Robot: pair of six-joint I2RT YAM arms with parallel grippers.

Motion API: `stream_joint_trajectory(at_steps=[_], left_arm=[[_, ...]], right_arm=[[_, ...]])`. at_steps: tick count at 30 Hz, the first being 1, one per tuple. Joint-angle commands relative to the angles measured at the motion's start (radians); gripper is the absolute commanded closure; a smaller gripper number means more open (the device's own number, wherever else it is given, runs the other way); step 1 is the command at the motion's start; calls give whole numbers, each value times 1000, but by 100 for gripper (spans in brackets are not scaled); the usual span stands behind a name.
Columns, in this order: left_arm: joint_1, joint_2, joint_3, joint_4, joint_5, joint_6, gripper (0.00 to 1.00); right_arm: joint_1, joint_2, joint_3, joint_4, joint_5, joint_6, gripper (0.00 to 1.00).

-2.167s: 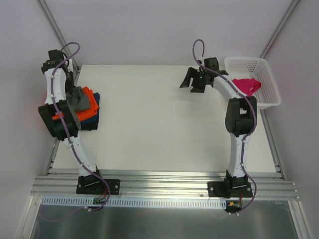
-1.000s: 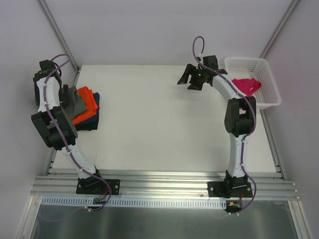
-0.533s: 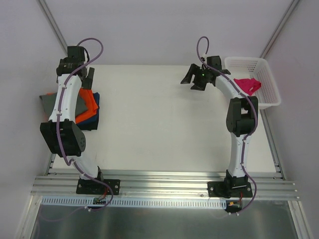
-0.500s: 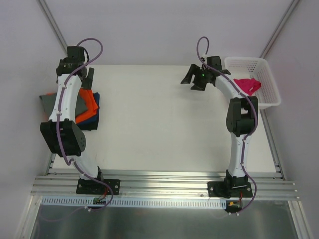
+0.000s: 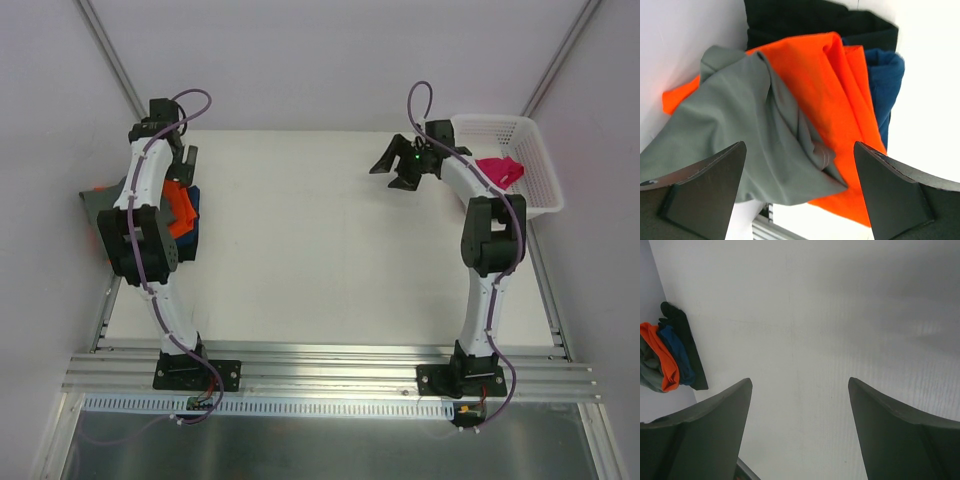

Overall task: Fold and stack the t-shirts
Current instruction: Put the neatly folded tshirt into the corner of the board with the left arm

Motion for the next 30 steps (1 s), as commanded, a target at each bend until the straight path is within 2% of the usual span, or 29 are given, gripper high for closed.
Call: stream_joint_trajectory(at_steps=[1, 11, 18, 21, 26, 27, 28, 29, 30], left_arm=[[-6, 20, 68, -21, 24, -7, 12], [-4, 20, -4, -11, -24, 21, 18], [30, 92, 5, -9, -31, 33, 26], [30, 105, 7, -5, -34, 33, 34], [30, 98, -10, -6, -37, 35, 39], [31, 95, -16, -6, -34, 36, 45], [30, 94, -16, -5, -37, 33, 56], [28, 94, -13, -5, -46, 29, 68], [30, 91, -12, 0, -60, 27, 85]], right_arm=[[-24, -58, -18, 57, -57, 62, 18], [-50, 9, 28, 53, -67, 102, 18], [-51, 23, 21, 60, -74, 107, 18], [-54, 35, 18, 68, -75, 109, 18], [-54, 61, 41, 65, -72, 112, 18], [-54, 69, 47, 65, -69, 110, 18], [-54, 74, 61, 64, -69, 112, 18], [-54, 77, 66, 61, -66, 112, 18], [-53, 83, 72, 60, -66, 110, 18]])
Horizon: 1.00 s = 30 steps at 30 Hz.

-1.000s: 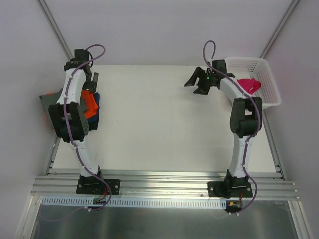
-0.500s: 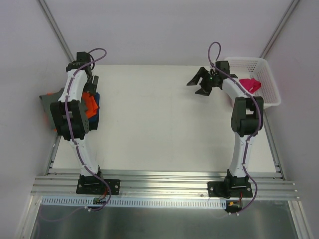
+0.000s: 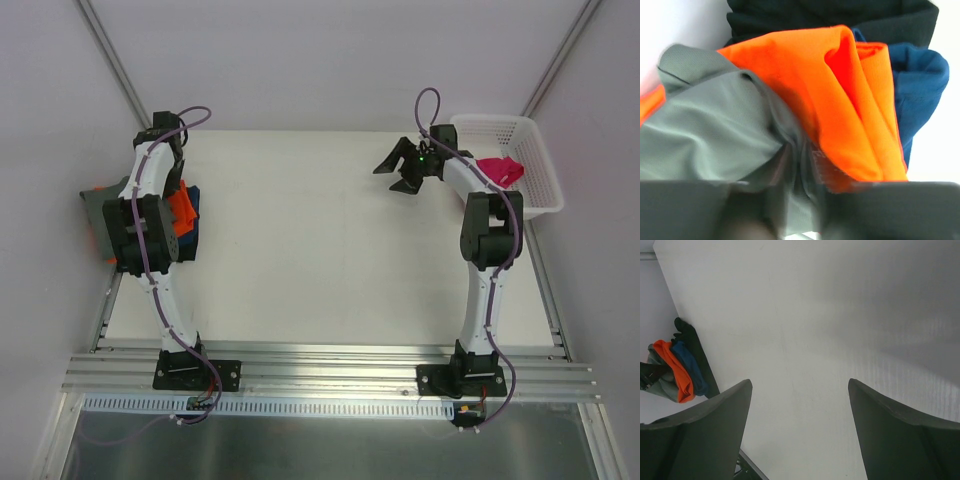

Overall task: Fold and stack the t-shirts
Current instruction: Put the neatly folded tshirt into the corner of the board with the left arm

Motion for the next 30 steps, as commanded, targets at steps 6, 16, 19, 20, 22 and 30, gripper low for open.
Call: stream_joint_trajectory(at_steps=[6, 16, 19, 20, 22, 30], left_arm=[[-22, -39, 8, 9, -61, 11, 92], [-101, -36, 41, 5, -13, 13, 100], [-119, -39, 51, 3, -12, 8, 100], [-119, -36, 48, 3, -13, 8, 100], [-121, -34, 40, 5, -26, 11, 100], [-121, -40, 41, 25, -92, 0, 1]], right_arm=[[-9, 1, 58, 16, -10, 12, 18], [-16, -15, 49, 19, -6, 7, 18], [-19, -19, 38, 17, -9, 6, 18], [-19, -19, 35, 19, -9, 4, 18], [-21, -19, 35, 19, -9, 4, 18], [-22, -15, 58, 16, -13, -14, 17]])
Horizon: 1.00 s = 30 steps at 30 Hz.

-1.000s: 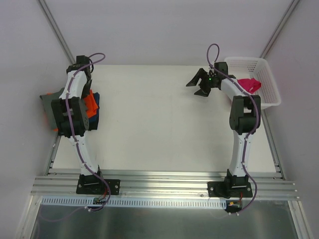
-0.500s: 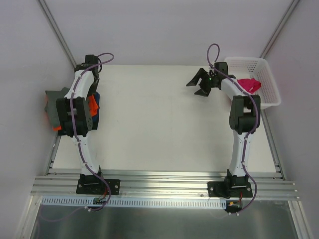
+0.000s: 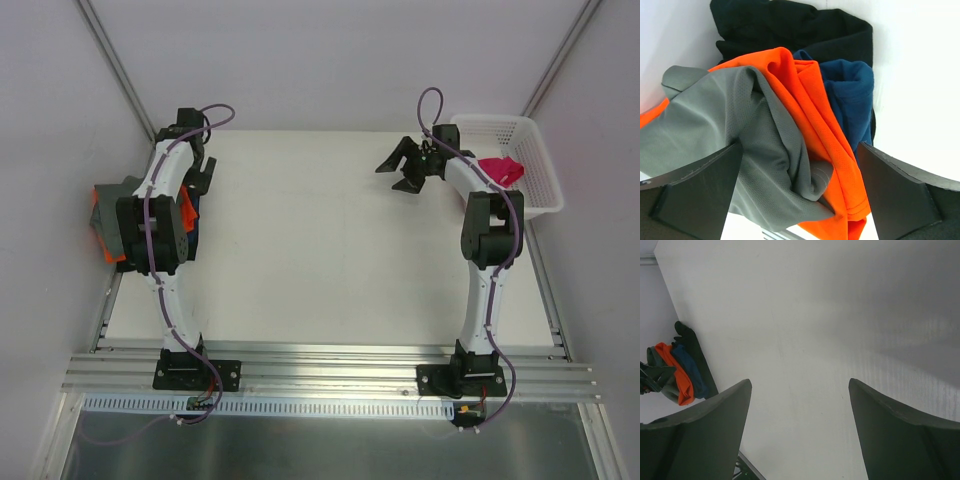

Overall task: Fold and stack the t-shirts
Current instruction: Put the neatly folded tshirt into the corner of the board with the left arm

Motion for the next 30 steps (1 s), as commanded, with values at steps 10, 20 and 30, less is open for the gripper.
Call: stream_joint_trajectory(at_steps=[10, 20, 30], left_arm=[[-59, -59, 286, 51, 122, -94, 1], [-326, -80, 464, 77, 306, -280, 1], [-378, -82, 475, 79, 327, -326, 1]], right_arm=[[-56, 79, 560, -717, 89, -471, 11], [-38, -234, 452, -848, 632, -523, 0], [-19, -415, 328, -842, 726, -571, 3]])
